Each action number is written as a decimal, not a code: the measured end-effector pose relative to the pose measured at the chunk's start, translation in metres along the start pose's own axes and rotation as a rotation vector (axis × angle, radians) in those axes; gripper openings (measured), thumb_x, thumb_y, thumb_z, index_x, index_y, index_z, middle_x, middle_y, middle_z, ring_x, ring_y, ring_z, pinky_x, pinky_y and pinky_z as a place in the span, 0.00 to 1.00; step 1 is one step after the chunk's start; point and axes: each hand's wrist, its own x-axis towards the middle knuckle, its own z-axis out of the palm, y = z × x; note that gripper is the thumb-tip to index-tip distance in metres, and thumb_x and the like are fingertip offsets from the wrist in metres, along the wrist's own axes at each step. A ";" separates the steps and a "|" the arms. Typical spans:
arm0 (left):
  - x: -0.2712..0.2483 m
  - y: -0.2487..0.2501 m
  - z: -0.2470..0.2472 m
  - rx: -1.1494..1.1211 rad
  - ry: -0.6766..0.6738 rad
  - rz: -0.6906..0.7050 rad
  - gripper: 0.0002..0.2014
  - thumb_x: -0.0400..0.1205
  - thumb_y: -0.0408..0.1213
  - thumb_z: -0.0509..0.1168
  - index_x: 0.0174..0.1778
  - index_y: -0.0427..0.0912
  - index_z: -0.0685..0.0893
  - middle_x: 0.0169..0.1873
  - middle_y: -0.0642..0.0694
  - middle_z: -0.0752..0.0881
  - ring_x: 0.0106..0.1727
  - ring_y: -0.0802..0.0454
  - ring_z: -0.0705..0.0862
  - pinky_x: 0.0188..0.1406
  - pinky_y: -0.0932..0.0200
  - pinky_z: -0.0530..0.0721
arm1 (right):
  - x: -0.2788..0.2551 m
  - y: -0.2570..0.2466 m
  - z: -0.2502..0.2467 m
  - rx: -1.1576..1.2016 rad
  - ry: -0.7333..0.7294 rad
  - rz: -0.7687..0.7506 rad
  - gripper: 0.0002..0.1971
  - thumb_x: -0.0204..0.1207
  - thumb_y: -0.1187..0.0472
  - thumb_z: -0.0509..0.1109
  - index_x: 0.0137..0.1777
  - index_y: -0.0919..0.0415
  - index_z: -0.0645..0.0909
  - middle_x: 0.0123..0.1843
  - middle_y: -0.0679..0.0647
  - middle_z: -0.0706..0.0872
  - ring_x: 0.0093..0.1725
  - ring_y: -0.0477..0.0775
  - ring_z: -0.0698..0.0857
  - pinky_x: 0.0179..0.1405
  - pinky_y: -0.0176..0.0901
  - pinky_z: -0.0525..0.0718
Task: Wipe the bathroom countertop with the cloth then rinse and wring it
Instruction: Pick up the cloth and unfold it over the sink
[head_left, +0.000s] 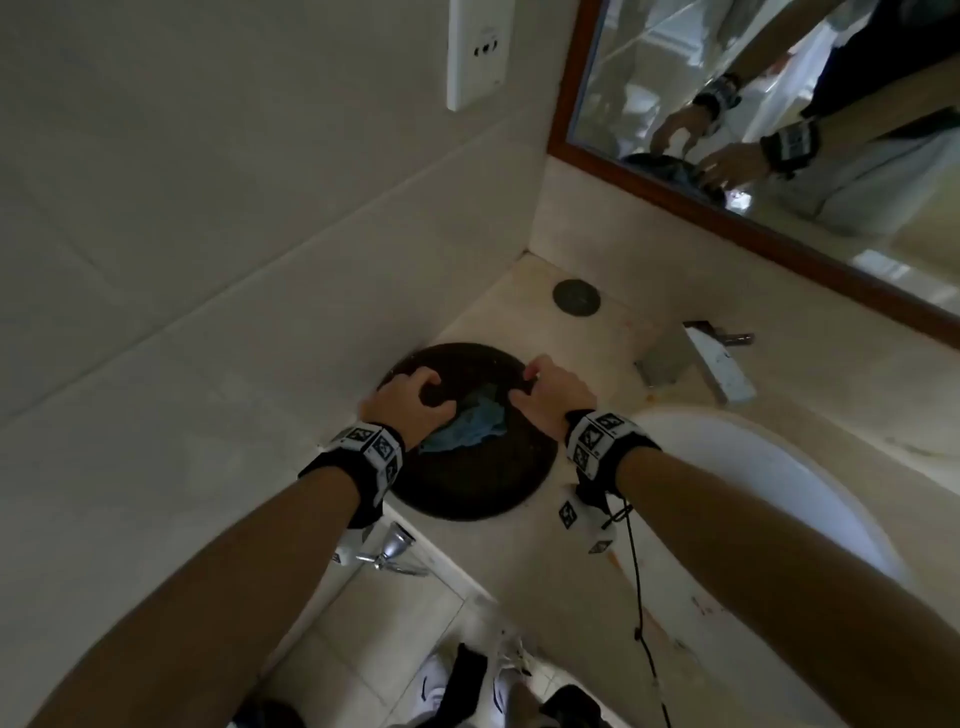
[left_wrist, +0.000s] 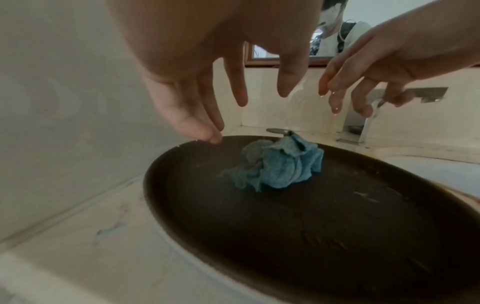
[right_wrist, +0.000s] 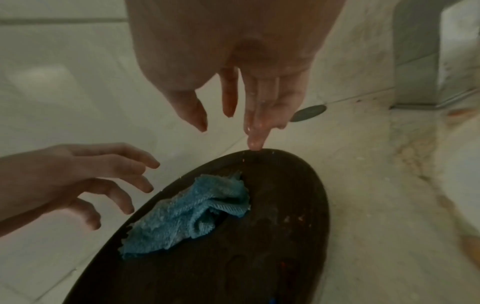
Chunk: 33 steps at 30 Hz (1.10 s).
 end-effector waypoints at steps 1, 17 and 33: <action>0.002 -0.001 0.001 -0.008 -0.014 -0.015 0.24 0.73 0.60 0.67 0.64 0.58 0.77 0.57 0.45 0.81 0.58 0.44 0.82 0.61 0.47 0.80 | 0.003 -0.002 0.001 -0.007 -0.020 -0.003 0.17 0.76 0.43 0.67 0.59 0.50 0.71 0.51 0.53 0.83 0.45 0.56 0.81 0.39 0.44 0.75; 0.032 0.006 0.022 0.156 -0.237 -0.113 0.31 0.71 0.58 0.70 0.71 0.56 0.74 0.64 0.47 0.82 0.63 0.45 0.82 0.61 0.51 0.79 | 0.058 -0.005 0.025 0.000 -0.325 -0.099 0.28 0.70 0.36 0.70 0.66 0.46 0.72 0.54 0.52 0.84 0.46 0.57 0.87 0.44 0.53 0.88; 0.029 0.007 0.031 0.142 -0.242 -0.158 0.17 0.76 0.53 0.70 0.57 0.49 0.82 0.58 0.46 0.85 0.59 0.45 0.83 0.55 0.54 0.78 | 0.048 0.010 0.037 -0.089 -0.387 -0.116 0.12 0.78 0.50 0.69 0.59 0.50 0.81 0.38 0.45 0.81 0.41 0.52 0.85 0.42 0.45 0.85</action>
